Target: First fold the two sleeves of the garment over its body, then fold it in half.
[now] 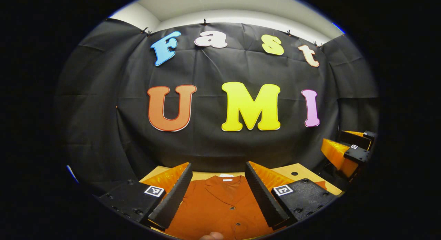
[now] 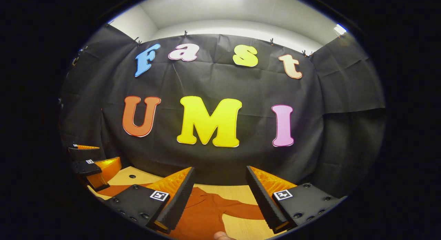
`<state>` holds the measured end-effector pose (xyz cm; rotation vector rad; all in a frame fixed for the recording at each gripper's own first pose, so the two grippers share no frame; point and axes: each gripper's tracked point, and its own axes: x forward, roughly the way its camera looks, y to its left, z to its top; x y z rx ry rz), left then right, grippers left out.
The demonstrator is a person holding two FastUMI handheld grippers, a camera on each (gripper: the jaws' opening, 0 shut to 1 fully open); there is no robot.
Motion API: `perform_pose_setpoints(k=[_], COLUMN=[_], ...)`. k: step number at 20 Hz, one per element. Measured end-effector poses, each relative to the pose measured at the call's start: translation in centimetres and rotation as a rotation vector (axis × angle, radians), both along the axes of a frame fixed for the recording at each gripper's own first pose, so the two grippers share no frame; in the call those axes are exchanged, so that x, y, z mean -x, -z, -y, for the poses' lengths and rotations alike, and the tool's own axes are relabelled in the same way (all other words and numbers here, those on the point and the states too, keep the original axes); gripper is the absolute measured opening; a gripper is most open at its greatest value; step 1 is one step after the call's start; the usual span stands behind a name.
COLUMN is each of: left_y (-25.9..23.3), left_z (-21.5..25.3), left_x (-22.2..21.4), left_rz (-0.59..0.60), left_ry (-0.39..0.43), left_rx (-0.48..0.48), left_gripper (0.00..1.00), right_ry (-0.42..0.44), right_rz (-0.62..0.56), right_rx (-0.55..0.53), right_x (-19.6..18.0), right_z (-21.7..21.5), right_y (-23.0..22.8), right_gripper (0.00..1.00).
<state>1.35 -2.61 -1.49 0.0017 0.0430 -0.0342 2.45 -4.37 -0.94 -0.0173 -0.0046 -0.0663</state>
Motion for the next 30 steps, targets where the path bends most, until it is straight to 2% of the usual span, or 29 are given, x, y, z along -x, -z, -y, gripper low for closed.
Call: perform_pose_setpoints(k=[1,4,8,12,16,18,20,23,24,26,29,30], left_y=[0.3,0.3,-1.3,-1.2,-1.6,-1.6,-1.1,0.3,0.3,0.5,0.6,0.5], left_z=[0.2,0.6,1.1,2.6,3.6,3.8,4.5,5.4,5.6,5.9,5.2,5.0], left_x=[0.1,0.4,0.8,1.2,1.6,1.7,1.7,2.0,2.0,2.1,2.0,1.8], left_rz=[-0.010,-0.012,0.048,0.051,0.065,0.067,0.056,0.002,-0.006,-0.014,-0.015,-0.011], left_ry=[0.002,0.005,0.005,0.016,0.006,-0.012,-0.022,-0.040,-0.043,-0.042,-0.046,-0.043], left_rx=[0.006,0.009,0.024,0.006,-0.029,-0.039,-0.049,-0.053,-0.048,-0.057,-0.091,-0.089], left_gripper=[0.99,0.99,0.99,0.99,0.99,0.99,0.99,0.99,0.99,0.99,0.99,0.99], right_ry=[0.009,0.032,0.133,0.260,0.409,0.418,0.412,0.407,0.392,0.378,0.387,0.384], right_rz=[0.003,0.032,-0.008,-0.139,-0.372,-0.500,-0.632,-0.827,-0.880,-0.970,-1.099,-1.143], right_rx=[0.019,0.030,0.020,0.142,0.237,0.199,0.112,0.018,0.000,-0.052,-0.213,-0.251], right_x=[-0.5,-3.0,-7.2,-11.0,-11.6,-11.5,-11.1,-10.0,-9.9,-9.7,-9.3,-9.0], right_z=[0.8,4.2,12.1,21.2,30.2,33.1,34.4,35.2,35.4,36.1,36.3,36.4], right_y=[-0.1,-0.7,0.9,6.5,16.2,21.8,27.5,33.5,35.3,37.4,39.0,39.3], right_gripper=[0.93,0.94,0.94,0.94,0.95,0.97,0.96,0.99,0.97,0.96,0.96,1.00])
